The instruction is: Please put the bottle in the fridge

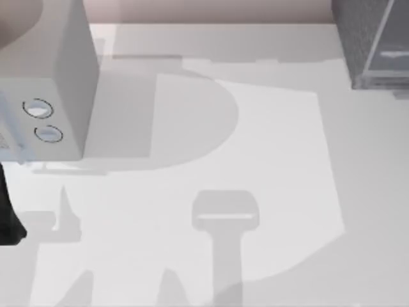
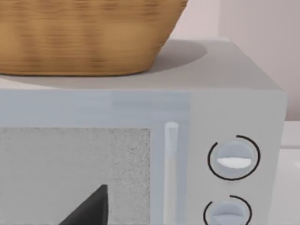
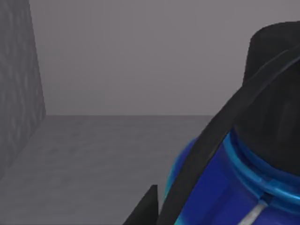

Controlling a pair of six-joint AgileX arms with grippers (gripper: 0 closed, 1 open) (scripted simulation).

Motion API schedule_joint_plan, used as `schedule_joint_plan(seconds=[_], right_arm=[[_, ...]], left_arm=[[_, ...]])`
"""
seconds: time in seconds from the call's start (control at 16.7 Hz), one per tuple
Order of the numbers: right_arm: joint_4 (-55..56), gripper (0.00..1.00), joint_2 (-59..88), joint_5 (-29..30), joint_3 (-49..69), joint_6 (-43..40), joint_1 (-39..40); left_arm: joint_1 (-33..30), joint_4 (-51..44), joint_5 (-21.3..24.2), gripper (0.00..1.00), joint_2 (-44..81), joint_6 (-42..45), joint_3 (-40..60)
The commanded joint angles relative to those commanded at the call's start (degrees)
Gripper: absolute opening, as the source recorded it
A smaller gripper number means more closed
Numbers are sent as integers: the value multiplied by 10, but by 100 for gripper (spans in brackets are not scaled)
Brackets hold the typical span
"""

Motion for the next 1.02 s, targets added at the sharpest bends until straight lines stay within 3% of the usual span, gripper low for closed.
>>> schedule_joint_plan(seconds=[0.54,0.9,1.02], right_arm=[[-104,1,115,24,243,2,15],[-122,1,133,30,271,2,22],[-122,16,133,30,271,2,22]], left_arm=[[0,0,0,100,0,0,0],[0,0,0,100,0,0,0],[0,0,0,100,0,0,0]])
